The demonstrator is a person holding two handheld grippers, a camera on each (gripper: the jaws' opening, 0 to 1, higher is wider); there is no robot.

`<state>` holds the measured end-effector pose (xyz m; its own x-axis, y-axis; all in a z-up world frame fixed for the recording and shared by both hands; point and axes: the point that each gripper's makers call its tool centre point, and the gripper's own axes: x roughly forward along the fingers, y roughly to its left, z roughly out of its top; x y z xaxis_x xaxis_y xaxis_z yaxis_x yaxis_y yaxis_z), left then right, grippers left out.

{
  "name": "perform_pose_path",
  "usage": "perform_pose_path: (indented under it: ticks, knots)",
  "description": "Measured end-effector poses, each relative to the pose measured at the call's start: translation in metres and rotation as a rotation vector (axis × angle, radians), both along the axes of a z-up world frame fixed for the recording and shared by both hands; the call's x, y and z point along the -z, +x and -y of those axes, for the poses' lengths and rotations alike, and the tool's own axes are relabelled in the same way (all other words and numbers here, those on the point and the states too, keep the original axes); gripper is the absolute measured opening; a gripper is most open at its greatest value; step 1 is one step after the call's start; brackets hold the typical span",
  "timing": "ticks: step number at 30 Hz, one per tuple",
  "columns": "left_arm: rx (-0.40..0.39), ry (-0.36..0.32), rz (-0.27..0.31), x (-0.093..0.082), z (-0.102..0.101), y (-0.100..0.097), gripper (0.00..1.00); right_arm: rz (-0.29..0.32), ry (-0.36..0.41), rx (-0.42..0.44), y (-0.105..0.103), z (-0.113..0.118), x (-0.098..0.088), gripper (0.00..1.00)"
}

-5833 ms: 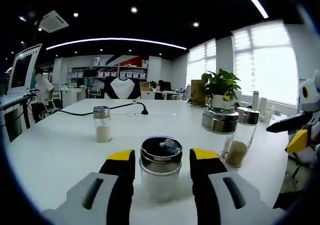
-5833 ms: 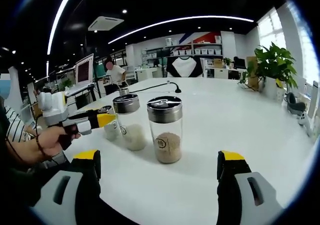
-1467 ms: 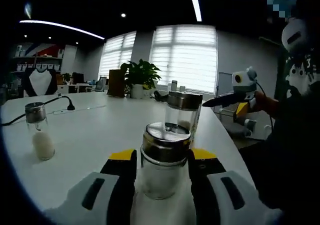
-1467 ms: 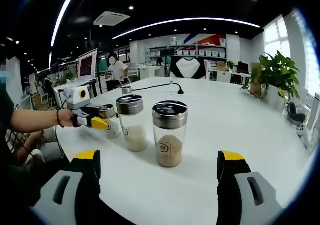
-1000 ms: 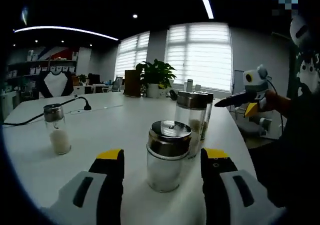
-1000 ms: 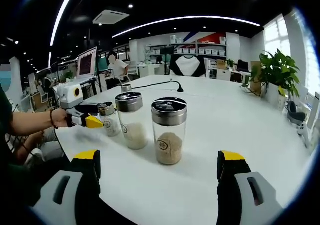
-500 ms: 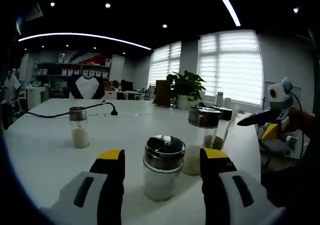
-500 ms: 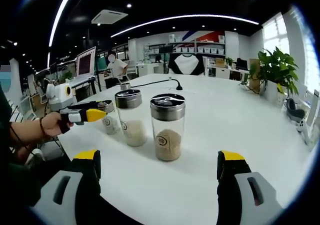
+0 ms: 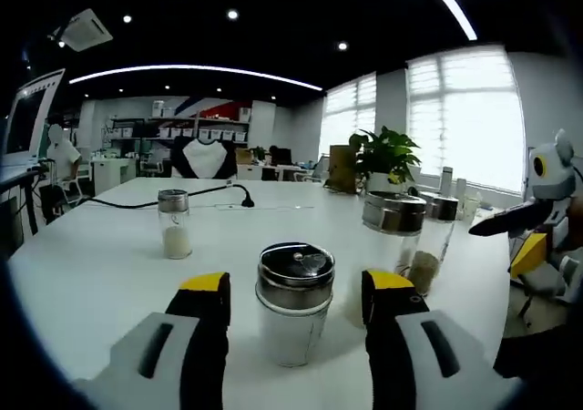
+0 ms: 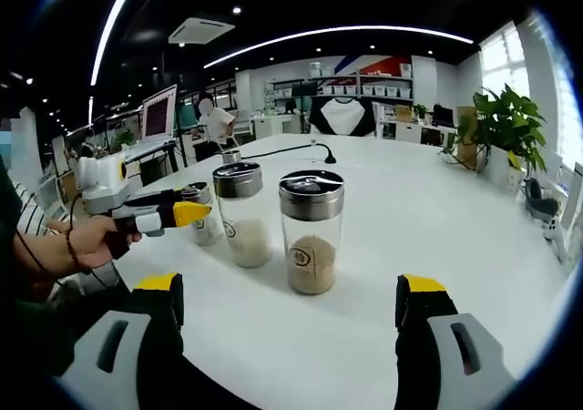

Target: Rotate the seasoning bottle until the label or dispensing opening points toward the visible target arrow and the bottle remains upright within the marked orientation range

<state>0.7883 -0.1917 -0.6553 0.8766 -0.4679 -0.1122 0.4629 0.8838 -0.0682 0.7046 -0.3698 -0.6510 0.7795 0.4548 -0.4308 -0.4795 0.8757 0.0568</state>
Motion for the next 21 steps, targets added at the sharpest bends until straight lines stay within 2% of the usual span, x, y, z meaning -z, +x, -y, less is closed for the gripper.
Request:
perform_pose_path:
  ticks: [6, 9, 11, 18, 21]
  knots:
    - [-0.056, 0.005, 0.015, -0.0041, -0.0042, 0.0076, 0.54, -0.001, 0.000, 0.004, -0.0014, 0.0010, 0.0007, 0.99]
    - [-0.053, -0.006, 0.000, -0.0021, -0.0014, 0.0100, 0.54, 0.004, 0.009, -0.001, -0.0017, 0.0000, 0.0000, 0.99]
    - [-0.062, 0.013, 0.001, -0.0006, -0.0021, 0.0101, 0.53, 0.004, 0.003, -0.001, -0.0017, 0.0002, 0.0002, 0.99]
    - [-0.043, 0.005, -0.010, 0.0021, -0.0012, 0.0090, 0.37, 0.002, 0.009, 0.010, -0.0002, 0.0033, 0.0005, 0.99]
    - [-0.041, 0.008, -0.009, 0.0022, -0.0008, 0.0090, 0.37, -0.004, 0.006, 0.012, -0.0008, 0.0040, 0.0020, 0.99]
